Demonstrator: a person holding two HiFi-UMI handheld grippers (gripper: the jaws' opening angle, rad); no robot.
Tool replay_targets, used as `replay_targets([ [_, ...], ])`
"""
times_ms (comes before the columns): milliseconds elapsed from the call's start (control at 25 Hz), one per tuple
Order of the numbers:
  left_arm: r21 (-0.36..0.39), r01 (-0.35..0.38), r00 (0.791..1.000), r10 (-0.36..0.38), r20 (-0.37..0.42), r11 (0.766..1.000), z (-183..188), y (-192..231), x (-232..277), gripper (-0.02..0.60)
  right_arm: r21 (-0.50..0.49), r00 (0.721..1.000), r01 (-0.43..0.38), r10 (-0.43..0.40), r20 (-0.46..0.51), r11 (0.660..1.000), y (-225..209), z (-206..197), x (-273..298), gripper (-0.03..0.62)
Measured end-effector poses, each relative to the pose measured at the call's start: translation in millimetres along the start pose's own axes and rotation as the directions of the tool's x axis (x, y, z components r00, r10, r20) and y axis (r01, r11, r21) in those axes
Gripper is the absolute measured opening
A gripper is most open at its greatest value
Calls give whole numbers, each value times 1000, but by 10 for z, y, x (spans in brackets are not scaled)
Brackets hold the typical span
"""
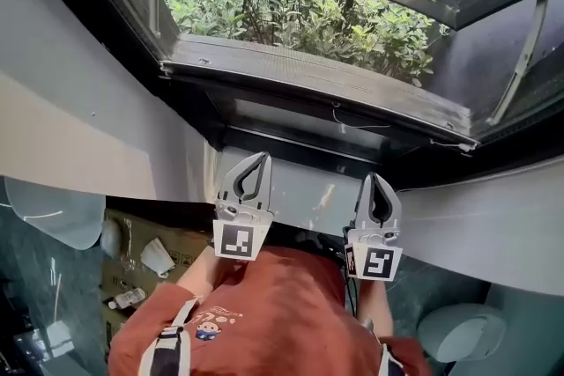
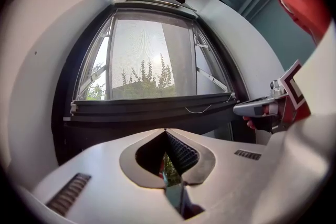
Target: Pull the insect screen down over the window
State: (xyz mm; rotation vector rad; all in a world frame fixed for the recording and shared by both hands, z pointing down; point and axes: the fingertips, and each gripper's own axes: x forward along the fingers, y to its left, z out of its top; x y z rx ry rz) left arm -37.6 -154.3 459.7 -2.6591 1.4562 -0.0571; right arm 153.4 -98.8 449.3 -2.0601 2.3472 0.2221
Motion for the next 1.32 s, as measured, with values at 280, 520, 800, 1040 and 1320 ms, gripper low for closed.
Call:
replay_targets([
  [280,-6,0,1000,0,10,1000,2,-12,-11,5,-12,1000,13,-13,4,1000,-11,4,-9,9],
  [520,-21,-3,1000,3,1,1000,-29,-15,-25,5,-19,1000,9,-9,-4,1000,-16,-8,-9,9],
  [800,-19,-1,1000,1,7,1000,-24,-28,-19,5,-29,1000,5,-5,-4,1000,-12,-11,5,9],
  [1040,-24,-1,1000,1,10,1000,-15,-25,9,5,-31,1000,4,-4,-5,999,-23,-17,27,9],
  [1320,-15,5,1000,-5,11,1000,-19,-49,24,5,-35,1000,5,-5,-9,999,-43,-32,27,9],
])
